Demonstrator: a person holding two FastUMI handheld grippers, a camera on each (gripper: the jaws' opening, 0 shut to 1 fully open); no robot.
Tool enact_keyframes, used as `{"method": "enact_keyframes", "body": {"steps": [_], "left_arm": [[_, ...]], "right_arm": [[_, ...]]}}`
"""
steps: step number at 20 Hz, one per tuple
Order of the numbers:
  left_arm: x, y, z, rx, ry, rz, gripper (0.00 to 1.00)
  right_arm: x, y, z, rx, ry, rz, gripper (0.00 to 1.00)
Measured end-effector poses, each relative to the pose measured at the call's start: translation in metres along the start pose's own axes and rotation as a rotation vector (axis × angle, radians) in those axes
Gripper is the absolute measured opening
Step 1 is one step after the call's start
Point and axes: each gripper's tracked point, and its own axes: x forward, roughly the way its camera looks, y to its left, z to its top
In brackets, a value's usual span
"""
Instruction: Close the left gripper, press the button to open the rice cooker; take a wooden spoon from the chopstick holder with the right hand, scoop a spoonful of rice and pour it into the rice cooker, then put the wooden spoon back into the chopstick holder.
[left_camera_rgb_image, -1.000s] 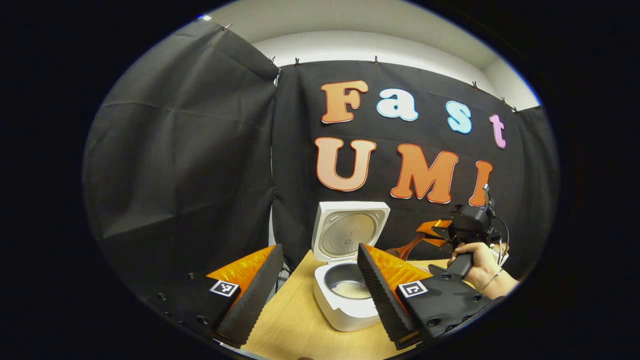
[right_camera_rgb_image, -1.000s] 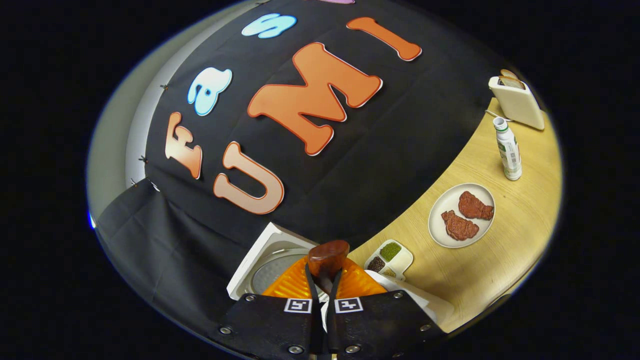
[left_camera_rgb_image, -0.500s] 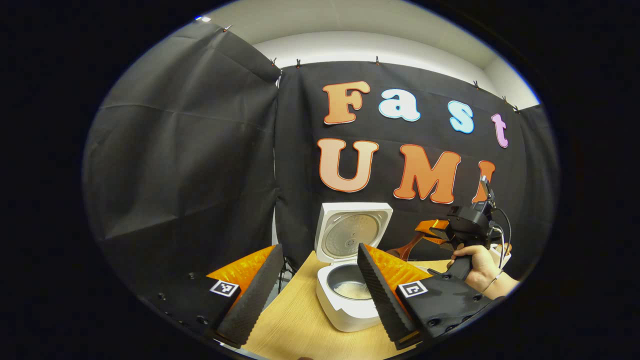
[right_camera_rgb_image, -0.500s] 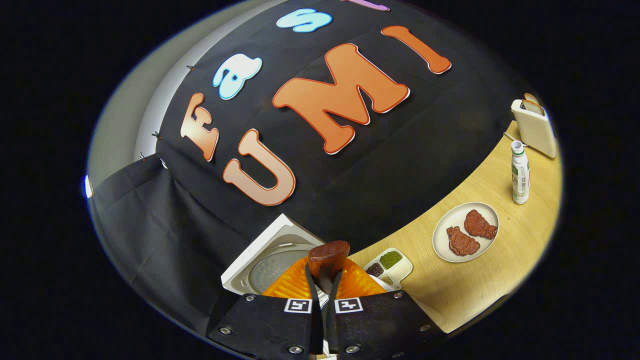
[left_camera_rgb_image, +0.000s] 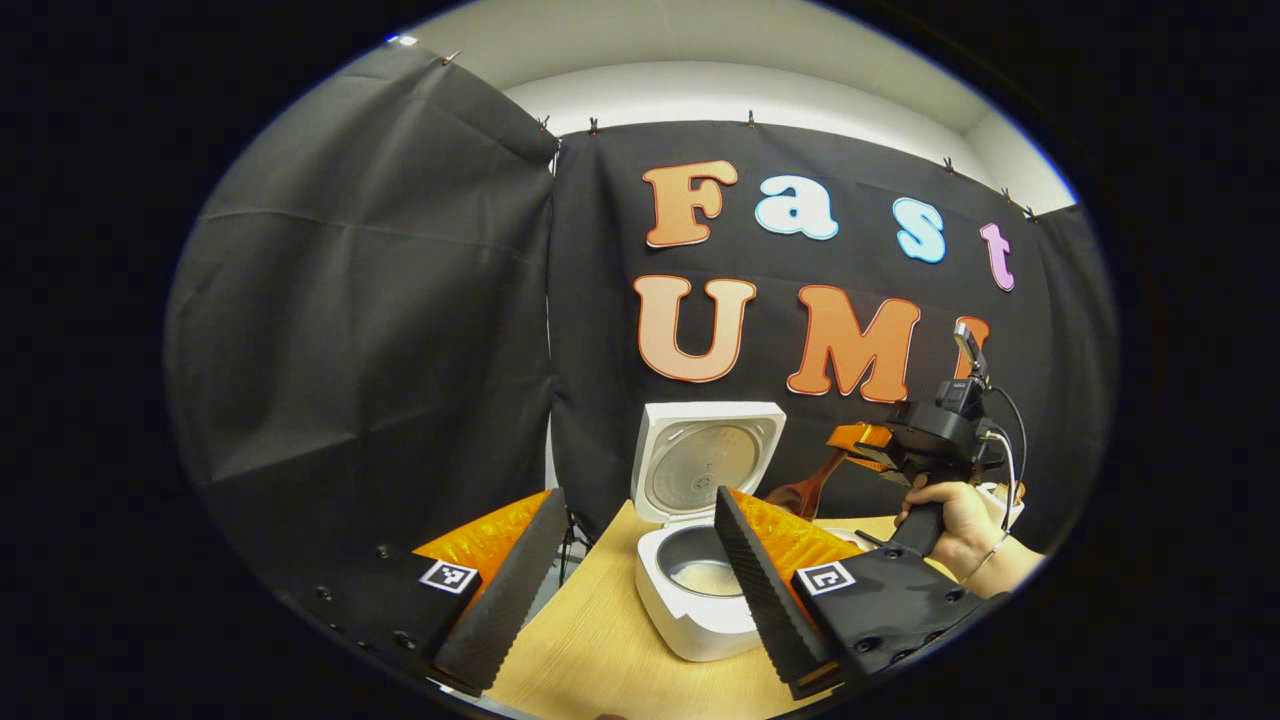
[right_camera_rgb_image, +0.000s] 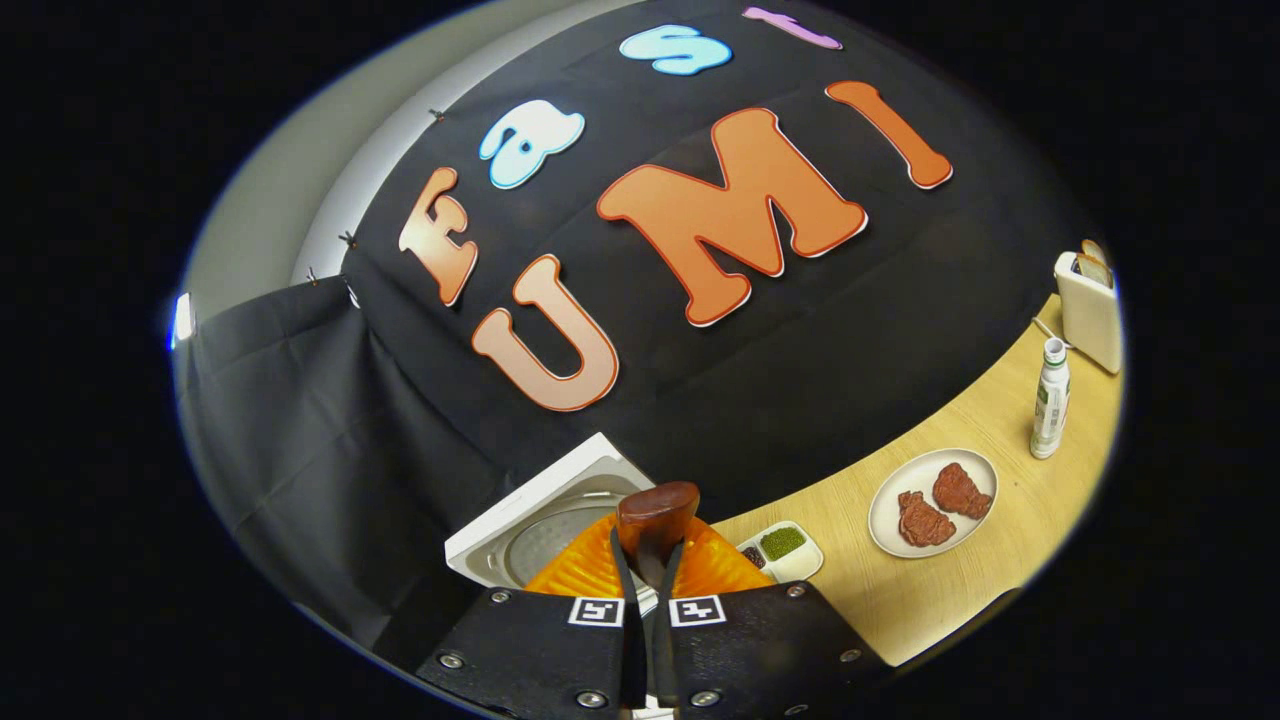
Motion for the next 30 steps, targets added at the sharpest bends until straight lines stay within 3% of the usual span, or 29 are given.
{"method": "enact_keyframes", "body": {"steps": [10, 30], "left_arm": [[0.005, 0.003, -0.006, 0.004, 0.007, 0.000, 1.00], [0.003, 0.010, -0.017, -0.001, 0.023, 0.013, 1.00]], "right_arm": [[0.001, 0.003, 0.005, -0.186, -0.048, 0.051, 0.02], [-0.002, 0.018, 0.005, -0.535, -0.070, 0.280, 0.02]]}}
